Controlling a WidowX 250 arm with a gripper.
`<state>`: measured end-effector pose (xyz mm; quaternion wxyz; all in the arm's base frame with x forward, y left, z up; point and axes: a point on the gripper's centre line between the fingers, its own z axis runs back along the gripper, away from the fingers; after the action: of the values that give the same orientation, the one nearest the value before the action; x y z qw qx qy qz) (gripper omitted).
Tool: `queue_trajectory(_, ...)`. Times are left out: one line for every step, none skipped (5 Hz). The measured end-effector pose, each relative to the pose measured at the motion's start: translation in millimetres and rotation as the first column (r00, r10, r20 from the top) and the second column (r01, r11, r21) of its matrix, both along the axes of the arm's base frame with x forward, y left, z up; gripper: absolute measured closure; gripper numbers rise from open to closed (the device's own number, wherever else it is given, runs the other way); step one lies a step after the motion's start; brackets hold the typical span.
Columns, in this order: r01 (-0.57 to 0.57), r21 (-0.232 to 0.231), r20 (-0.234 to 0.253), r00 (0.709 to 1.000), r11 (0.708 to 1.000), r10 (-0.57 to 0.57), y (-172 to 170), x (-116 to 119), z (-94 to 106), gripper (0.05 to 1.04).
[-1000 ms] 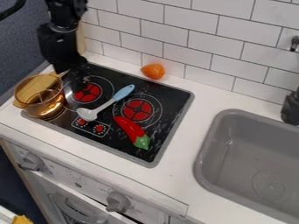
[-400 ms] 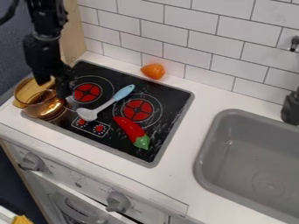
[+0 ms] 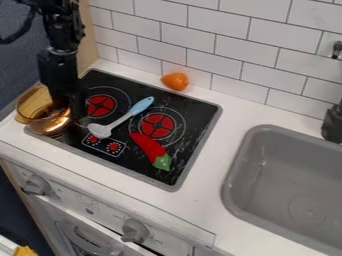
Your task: Moved the brown pot to the top of the right heater
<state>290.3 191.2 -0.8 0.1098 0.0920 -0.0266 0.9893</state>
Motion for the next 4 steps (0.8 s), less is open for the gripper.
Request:
queue_trajectory(0.003,0.009,0.006,1.000,1.000,-0.003,1.1,-0.8,-1.6,0.729)
queue_trajectory(0.004,0.026,0.002,1.000,1.000,-0.004,2.7,-2.3,-3.1,0.937)
queue_trajectory(0.010,0.044,-0.001,1.000,0.999,-0.010,5.4,-3.1,-1.3,1.005)
queue_trajectory(0.043,0.105,0.042,0.998,0.994,-0.048,9.2,-5.3,23.1,1.006)
